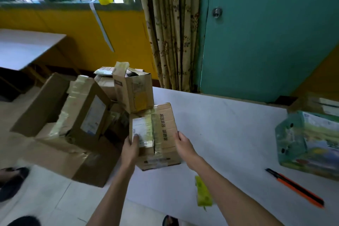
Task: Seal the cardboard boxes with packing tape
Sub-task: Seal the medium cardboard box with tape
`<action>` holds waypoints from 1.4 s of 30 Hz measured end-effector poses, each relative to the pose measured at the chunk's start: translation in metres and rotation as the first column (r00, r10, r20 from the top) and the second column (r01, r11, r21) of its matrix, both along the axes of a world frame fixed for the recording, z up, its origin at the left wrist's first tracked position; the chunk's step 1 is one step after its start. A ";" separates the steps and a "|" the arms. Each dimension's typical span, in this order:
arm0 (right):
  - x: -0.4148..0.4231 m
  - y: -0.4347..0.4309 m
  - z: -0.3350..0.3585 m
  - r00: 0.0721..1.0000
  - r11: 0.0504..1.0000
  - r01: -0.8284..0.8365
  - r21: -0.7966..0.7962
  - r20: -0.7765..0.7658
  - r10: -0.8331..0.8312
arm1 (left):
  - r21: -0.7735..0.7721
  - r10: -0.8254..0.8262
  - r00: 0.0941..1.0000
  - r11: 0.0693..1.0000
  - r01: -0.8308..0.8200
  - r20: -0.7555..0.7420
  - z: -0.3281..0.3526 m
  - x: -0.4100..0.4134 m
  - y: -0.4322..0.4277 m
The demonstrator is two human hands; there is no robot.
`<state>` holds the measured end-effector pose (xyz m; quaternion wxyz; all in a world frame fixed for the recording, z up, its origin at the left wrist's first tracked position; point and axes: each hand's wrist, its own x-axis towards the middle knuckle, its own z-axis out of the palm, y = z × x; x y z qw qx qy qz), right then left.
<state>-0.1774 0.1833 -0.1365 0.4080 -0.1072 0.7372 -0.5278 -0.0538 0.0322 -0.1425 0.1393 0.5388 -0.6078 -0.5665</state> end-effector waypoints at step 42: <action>-0.088 0.202 -0.005 0.887 0.909 0.358 0.214 -0.383 -0.259 | -0.250 -0.703 0.674 0.627 0.738 0.227 -0.006 -0.155 0.174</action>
